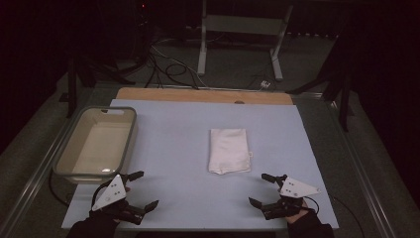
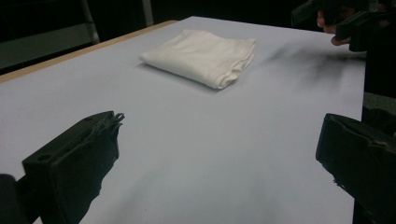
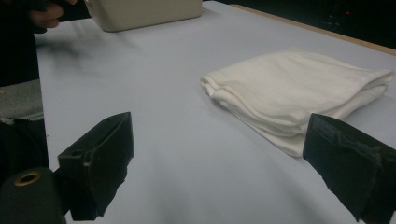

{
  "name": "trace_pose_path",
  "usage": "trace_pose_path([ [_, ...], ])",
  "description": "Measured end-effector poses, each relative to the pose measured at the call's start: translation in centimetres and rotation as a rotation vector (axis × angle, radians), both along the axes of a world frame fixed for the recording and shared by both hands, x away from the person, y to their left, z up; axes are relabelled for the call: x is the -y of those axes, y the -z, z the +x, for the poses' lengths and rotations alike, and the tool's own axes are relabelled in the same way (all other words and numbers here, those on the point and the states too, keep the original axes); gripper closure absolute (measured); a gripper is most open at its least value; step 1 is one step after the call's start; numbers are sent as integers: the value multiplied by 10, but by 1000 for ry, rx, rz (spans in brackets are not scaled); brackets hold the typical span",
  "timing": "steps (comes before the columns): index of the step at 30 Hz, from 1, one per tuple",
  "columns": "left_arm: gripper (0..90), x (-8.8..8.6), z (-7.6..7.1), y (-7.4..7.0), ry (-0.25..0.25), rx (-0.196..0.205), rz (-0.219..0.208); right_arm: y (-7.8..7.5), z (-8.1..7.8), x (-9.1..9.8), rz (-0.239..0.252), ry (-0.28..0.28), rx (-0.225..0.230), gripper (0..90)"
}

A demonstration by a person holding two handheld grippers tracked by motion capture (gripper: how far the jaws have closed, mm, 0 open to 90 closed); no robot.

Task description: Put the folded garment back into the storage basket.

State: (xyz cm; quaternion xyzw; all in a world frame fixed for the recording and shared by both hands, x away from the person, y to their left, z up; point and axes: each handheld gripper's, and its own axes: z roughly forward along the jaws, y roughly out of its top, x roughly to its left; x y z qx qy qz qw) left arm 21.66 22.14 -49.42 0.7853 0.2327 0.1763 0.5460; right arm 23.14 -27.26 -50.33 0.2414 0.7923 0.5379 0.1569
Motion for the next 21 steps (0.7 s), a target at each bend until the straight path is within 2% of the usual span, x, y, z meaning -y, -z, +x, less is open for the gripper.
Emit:
trace_pose_path([
  [7, 0, 1, 0, -1, -5, -10, 14, 2, 0, 0, -13, -23, -18, 89],
  [10, 0, 1, 0, 0, -4, -16, 27, 3, -1, -3, -39, -45, -32, 89],
  [12, 0, 1, 0, 0, 0, -18, 27, 3, -1, -3, -58, -53, -30, 89],
  [21, 0, 3, 0, 0, 29, -17, 46, 4, -4, -6, -82, -64, -40, 89],
])
